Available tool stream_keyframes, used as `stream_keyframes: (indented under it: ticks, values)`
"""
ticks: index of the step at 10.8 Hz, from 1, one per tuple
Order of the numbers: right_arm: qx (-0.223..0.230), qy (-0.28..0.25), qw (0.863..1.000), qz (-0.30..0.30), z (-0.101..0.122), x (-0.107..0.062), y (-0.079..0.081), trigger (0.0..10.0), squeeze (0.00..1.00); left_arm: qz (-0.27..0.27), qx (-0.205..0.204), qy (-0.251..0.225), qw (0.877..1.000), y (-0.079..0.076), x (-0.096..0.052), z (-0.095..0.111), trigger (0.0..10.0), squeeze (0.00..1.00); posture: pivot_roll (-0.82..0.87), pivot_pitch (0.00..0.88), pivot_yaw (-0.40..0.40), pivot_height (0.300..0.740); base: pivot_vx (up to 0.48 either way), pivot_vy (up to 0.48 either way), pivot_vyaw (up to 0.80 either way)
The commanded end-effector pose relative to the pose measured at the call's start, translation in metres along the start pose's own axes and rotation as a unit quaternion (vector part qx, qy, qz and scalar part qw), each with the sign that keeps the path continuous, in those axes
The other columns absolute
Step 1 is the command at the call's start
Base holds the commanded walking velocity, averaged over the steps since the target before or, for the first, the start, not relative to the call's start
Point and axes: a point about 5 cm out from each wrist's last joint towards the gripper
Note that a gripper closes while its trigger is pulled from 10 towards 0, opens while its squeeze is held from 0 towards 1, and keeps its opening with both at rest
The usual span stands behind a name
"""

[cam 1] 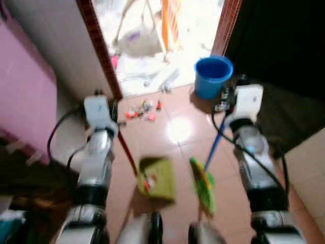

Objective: Sweep floor

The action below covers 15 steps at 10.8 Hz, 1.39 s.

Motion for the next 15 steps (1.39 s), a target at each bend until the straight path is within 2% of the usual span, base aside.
stream_keyframes:
  ticks: [1, 2, 4, 7, 10, 13, 15]
  values:
    - [-0.035, 0.011, 0.999, -0.025, -0.007, -0.008, -0.006, 10.0, 0.00, 0.006, -0.013, -0.033, 0.999, 0.001, 0.002, 0.011, 10.0, 0.00, -0.10, 0.119, 0.063, 0.740, 0.000, 0.000, 0.00]
    - [-0.037, 0.018, 0.998, -0.037, -0.011, -0.013, -0.005, 10.0, 0.00, 0.006, -0.017, -0.049, 0.999, 0.001, 0.003, 0.018, 10.0, 0.00, -0.10, 0.121, 0.065, 0.740, 0.000, 0.000, 0.00]
    - [-0.020, 0.047, 0.997, -0.062, -0.027, -0.027, -0.004, 10.0, 0.00, 0.006, -0.034, -0.099, 0.994, -0.003, 0.010, 0.046, 10.0, 0.00, -0.10, 0.119, 0.067, 0.740, 0.000, 0.000, 0.00]
    - [-0.018, 0.043, 0.997, -0.068, -0.026, -0.028, -0.001, 10.0, 0.00, -0.005, -0.043, -0.123, 0.991, -0.008, 0.013, 0.059, 10.0, 0.00, -0.10, 0.116, 0.077, 0.740, 0.089, 0.000, 0.00]
    - [-0.018, 0.034, 0.998, -0.058, -0.024, -0.029, 0.005, 10.0, 0.00, -0.011, -0.053, -0.132, 0.990, -0.010, 0.013, 0.065, 10.0, 0.00, -0.10, 0.117, 0.076, 0.740, 0.375, 0.000, 0.00]
    - [-0.017, 0.040, 0.998, -0.045, -0.027, -0.034, 0.009, 10.0, 0.00, -0.010, -0.073, -0.168, 0.983, -0.014, 0.017, 0.090, 10.0, 0.00, -0.10, 0.117, 0.071, 0.740, 0.480, 0.000, 0.00]
    - [-0.011, 0.038, 0.998, -0.040, -0.026, -0.032, 0.012, 10.0, 0.00, -0.011, -0.083, -0.180, 0.980, -0.017, 0.018, 0.100, 10.0, 0.00, -0.11, 0.113, 0.068, 0.740, 0.480, 0.000, -0.70]
Point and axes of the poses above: a point about 5 cm out from each wrist's last joint towards the gripper, its own x axis pointing out of the wrist towards the gripper, its own z axis along the axis of the wrist's last joint, y = z × x, and after that the axes turned 1 degree about x, right-handed
